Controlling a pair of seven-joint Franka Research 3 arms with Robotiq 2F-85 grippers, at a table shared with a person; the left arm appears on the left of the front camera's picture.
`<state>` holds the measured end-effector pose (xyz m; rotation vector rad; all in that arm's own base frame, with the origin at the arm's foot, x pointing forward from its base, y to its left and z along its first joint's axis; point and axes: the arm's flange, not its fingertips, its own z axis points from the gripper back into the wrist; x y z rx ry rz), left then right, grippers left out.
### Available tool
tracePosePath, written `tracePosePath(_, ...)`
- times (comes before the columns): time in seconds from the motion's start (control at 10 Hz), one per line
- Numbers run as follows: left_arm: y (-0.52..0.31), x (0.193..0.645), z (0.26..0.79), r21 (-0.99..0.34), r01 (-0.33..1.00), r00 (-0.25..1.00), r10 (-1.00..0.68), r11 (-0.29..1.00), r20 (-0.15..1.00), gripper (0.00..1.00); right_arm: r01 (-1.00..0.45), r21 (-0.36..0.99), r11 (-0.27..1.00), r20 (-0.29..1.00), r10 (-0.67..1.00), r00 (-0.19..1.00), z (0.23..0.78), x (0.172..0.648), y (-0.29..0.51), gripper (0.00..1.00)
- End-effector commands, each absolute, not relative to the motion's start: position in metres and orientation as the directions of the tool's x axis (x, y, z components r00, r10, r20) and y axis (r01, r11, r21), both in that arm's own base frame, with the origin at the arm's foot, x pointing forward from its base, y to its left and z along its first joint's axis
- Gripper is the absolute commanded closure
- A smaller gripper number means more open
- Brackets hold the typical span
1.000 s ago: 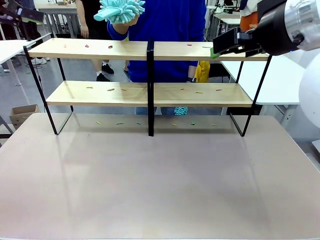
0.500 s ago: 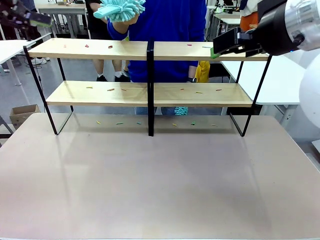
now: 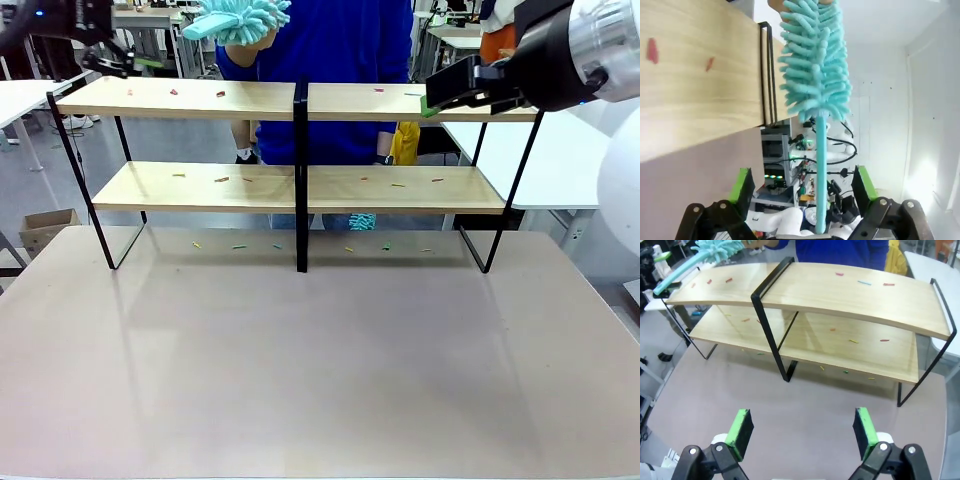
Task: Clean the shelves.
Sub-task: Pick up the Duster when the human hands it over.
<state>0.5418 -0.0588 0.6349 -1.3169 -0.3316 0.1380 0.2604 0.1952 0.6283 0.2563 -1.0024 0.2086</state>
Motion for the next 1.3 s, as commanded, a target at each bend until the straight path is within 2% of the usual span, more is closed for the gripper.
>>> tracePosePath(0.0, -0.084, 0.546, 0.652, -0.98, 0.09, 0.954, 0.269, 0.175, 0.136, 0.0, -0.291, 0.12, 0.949, 0.851, 0.053, 0.523, 0.629, 0.26, 0.196, 0.0)
tracePosePath(0.2, -0.108, 0.55, 0.64, -0.979, 0.08, 0.973, 0.2, 0.186, 0.117, 0.0, -0.291, 0.12, 0.949, 0.851, 0.053, 0.523, 0.629, 0.26, 0.196, 0.0)
tracePosePath(0.5, -0.111, 0.548, 0.636, -0.982, 0.095, 0.973, 0.194, 0.164, 0.126, 0.0, -0.291, 0.12, 0.949, 0.851, 0.053, 0.523, 0.629, 0.26, 0.196, 0.0)
tracePosePath(0.6, -0.11, 0.548, 0.636, -0.977, 0.109, 0.969, 0.2, 0.181, 0.145, 0.23, -0.291, 0.12, 0.949, 0.851, 0.053, 0.523, 0.629, 0.26, 0.196, 0.0)
tracePosePath(0.7, -0.111, 0.547, 0.636, -0.978, 0.11, 0.969, 0.201, 0.177, 0.145, 0.59, -0.291, 0.12, 0.949, 0.851, 0.053, 0.523, 0.629, 0.26, 0.196, 0.0)
tracePosePath(0.8, -0.112, 0.547, 0.635, -0.978, 0.111, 0.97, 0.195, 0.176, 0.145, 0.82, -0.291, 0.12, 0.949, 0.851, 0.053, 0.523, 0.629, 0.26, 0.196, 0.0)
tracePosePath(0.9, -0.113, 0.547, 0.634, -0.978, 0.112, 0.971, 0.189, 0.178, 0.146, 1.0, -0.291, 0.12, 0.949, 0.851, 0.053, 0.523, 0.629, 0.26, 0.196, 0.0)
tracePosePath(1.1, -0.111, 0.547, 0.633, -0.976, 0.117, 0.969, 0.195, 0.185, 0.154, 1.0, -0.291, 0.12, 0.949, 0.851, 0.053, 0.523, 0.629, 0.26, 0.196, 0.0)
tracePosePath(1.2, -0.112, 0.547, 0.633, -0.978, 0.115, 0.972, 0.183, 0.174, 0.147, 0.97, -0.291, 0.12, 0.949, 0.851, 0.053, 0.523, 0.629, 0.26, 0.196, 0.0)
